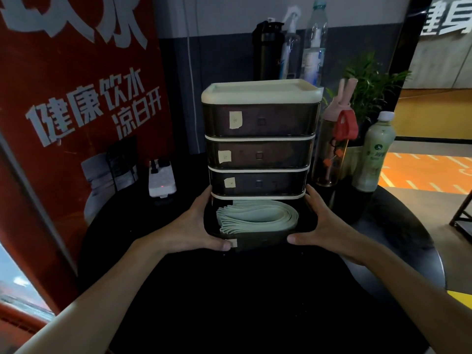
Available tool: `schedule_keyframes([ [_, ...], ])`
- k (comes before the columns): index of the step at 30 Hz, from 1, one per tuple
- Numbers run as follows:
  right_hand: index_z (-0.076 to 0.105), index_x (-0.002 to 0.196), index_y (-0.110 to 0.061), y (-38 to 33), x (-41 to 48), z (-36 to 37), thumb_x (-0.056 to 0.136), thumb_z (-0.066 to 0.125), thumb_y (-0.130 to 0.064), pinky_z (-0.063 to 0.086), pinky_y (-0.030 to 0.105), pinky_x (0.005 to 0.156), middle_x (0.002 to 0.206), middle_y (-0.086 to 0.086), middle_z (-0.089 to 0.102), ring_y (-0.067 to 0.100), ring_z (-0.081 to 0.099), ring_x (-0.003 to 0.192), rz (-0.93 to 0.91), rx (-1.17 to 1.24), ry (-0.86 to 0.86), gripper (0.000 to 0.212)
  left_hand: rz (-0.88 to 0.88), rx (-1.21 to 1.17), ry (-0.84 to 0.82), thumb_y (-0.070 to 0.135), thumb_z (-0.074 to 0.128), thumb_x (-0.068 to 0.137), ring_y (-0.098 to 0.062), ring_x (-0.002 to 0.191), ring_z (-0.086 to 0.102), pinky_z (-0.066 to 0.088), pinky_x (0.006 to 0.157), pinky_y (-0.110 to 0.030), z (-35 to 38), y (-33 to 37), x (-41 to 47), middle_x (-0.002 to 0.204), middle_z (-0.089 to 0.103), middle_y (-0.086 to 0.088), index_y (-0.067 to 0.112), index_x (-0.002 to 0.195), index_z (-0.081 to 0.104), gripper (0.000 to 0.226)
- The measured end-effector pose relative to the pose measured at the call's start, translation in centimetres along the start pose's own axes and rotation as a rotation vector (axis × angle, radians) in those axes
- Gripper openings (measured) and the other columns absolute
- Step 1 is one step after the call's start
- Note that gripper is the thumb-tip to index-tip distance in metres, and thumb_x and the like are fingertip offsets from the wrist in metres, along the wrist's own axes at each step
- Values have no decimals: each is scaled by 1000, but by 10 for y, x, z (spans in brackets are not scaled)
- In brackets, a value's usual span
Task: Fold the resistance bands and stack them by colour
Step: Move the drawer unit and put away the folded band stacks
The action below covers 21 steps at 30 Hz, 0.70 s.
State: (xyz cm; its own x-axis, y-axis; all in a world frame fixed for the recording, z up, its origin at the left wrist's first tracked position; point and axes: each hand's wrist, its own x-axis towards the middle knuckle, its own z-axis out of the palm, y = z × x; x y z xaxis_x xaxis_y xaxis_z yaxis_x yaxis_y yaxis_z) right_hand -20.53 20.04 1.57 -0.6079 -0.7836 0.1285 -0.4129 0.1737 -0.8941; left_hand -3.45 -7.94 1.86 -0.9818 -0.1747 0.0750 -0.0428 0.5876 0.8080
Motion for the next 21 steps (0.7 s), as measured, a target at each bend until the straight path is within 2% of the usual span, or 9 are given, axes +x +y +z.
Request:
schedule_keyframes([
  [2, 12, 129, -65, 0, 1, 0, 59, 92, -23, 35, 4, 97, 137, -37, 38, -21, 39, 123, -5, -22, 17, 115, -2, 20, -1, 54, 95, 47, 3, 146, 19, 22, 122, -34, -4, -2, 2, 161, 13, 19, 45, 154, -5, 146],
  [4, 3, 133, -59, 2, 3, -4, 61, 90, -20, 33, -4, 89, 131, -44, 32, -31, 35, 115, 0, -36, 15, 120, 18, 7, -25, 55, 95, 48, 3, 146, 17, 21, 123, -35, -6, -3, 5, 161, 13, 21, 48, 153, -5, 145],
  [5, -1, 139, -55, 3, 3, -6, 62, 90, -20, 32, -3, 91, 132, -45, 29, -32, 33, 115, 7, -38, 0, 124, 37, -10, -36, 52, 95, 49, 7, 145, 17, 21, 122, -33, -6, -3, 6, 159, 15, 26, 47, 153, -5, 145],
  [8, -8, 149, -48, 1, 3, -13, 57, 93, -34, 25, 17, 111, 150, -36, 14, -15, 21, 136, 38, -55, -40, 138, 81, -38, -55, 44, 96, 51, 14, 142, 19, 21, 119, -25, -6, -2, 8, 150, 21, 41, 49, 153, -3, 142],
  [9, -10, 149, -48, 0, 4, -14, 56, 93, -38, 24, 21, 113, 152, -34, 11, -11, 18, 139, 43, -68, -54, 140, 87, -42, -56, 45, 96, 51, 15, 142, 18, 20, 119, -24, -6, -3, 8, 148, 21, 44, 53, 150, -1, 139],
  [11, -12, 148, -51, 0, 6, -13, 55, 93, -40, 24, 21, 111, 150, -37, 14, -10, 19, 139, 48, -88, -63, 140, 88, -41, -52, 47, 95, 50, 15, 142, 17, 18, 119, -24, -7, -3, 8, 145, 21, 49, 62, 142, 4, 131],
  [15, -9, 150, -48, 0, 10, -7, 44, 92, -54, 23, 31, 118, 157, -27, 14, -4, 20, 142, 68, -108, -2, 147, 88, -54, -38, 48, 96, 49, 12, 143, 18, 18, 122, -31, -7, -6, 8, 153, 20, 37, 56, 145, 7, 131],
  [21, -7, 152, -42, -2, 14, -6, 41, 88, -60, 26, 34, 117, 157, -25, 9, 3, 21, 143, 67, -166, 37, 147, 56, -44, -24, 52, 96, 47, 10, 144, 16, 16, 124, -35, -9, -8, 11, 159, 18, 25, 42, 154, 3, 142],
])
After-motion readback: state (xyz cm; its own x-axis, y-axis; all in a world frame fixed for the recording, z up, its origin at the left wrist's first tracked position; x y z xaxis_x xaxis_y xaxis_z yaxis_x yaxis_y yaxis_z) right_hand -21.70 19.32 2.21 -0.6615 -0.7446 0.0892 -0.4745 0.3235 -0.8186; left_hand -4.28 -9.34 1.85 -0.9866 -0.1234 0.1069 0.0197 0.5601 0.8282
